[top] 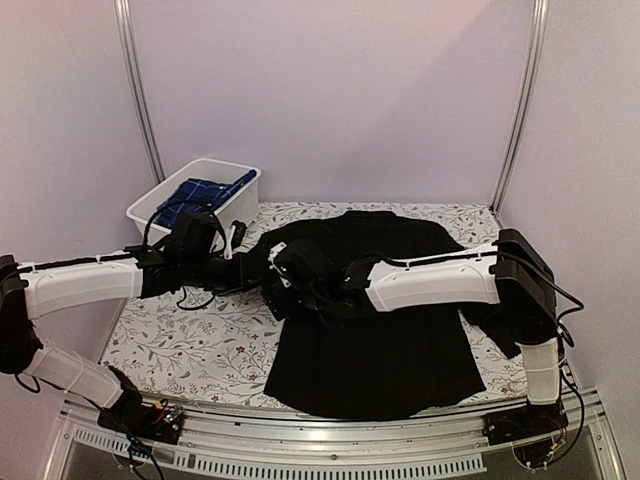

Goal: Fold and stack the long sleeve shirts
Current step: Pass from the left arm to the right

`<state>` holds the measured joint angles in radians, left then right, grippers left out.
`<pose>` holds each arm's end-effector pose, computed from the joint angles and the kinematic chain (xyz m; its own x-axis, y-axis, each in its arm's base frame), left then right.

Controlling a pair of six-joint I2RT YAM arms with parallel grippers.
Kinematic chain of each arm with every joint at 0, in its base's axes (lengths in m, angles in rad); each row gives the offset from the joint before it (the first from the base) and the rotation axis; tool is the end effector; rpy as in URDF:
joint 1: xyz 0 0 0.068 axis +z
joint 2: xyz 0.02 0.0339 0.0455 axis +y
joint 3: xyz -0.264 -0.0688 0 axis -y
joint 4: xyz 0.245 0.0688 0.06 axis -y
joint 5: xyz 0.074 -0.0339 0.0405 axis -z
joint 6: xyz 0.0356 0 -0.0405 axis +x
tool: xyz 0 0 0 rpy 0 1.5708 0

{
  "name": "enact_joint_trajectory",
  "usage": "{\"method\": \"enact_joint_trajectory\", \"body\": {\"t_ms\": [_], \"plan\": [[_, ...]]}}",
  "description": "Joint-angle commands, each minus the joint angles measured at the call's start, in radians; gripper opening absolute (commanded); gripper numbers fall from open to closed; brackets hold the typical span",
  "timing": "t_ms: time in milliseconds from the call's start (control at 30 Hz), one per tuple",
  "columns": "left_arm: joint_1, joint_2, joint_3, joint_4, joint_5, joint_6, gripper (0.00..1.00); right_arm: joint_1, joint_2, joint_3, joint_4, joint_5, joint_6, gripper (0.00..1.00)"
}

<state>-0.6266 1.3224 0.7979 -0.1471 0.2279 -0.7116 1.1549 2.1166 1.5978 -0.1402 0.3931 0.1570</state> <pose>0.2239 -0.1720 0.2310 -0.8483 -0.1712 -0.5010 0.2119 0.7573 -0.6177 0.2080 0.4373 0.2043 -0.3573 -0.4516 -0.8176 -0.6751 0.7298 -0.1081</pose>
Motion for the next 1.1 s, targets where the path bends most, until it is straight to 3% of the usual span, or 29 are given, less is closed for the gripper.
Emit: {"method": "enact_joint_trajectory", "body": {"t_ms": [0,200,333,500,700,867,1067], "plan": [[0.013,-0.017,0.023,0.004,0.042,-0.001,0.00,0.020,0.040,0.028,0.042,0.047,-0.032,0.89],[0.018,-0.017,0.027,0.021,0.060,-0.006,0.00,0.063,0.056,0.034,0.045,0.062,-0.079,0.96],[0.018,-0.021,0.022,0.020,0.059,-0.008,0.00,0.063,0.079,0.072,0.034,0.132,-0.055,0.93],[0.019,-0.031,0.015,0.015,0.053,-0.009,0.00,0.063,0.098,0.123,-0.007,0.254,-0.041,0.73],[0.021,-0.038,0.013,0.025,0.047,-0.010,0.00,0.062,0.091,0.151,-0.036,0.288,-0.064,0.28],[0.022,-0.021,0.027,0.048,0.048,-0.007,0.00,0.054,0.078,0.186,-0.068,0.278,-0.076,0.02],[0.028,0.015,0.074,0.060,0.052,0.003,0.00,0.029,0.049,0.203,-0.095,0.207,-0.070,0.00]]}}
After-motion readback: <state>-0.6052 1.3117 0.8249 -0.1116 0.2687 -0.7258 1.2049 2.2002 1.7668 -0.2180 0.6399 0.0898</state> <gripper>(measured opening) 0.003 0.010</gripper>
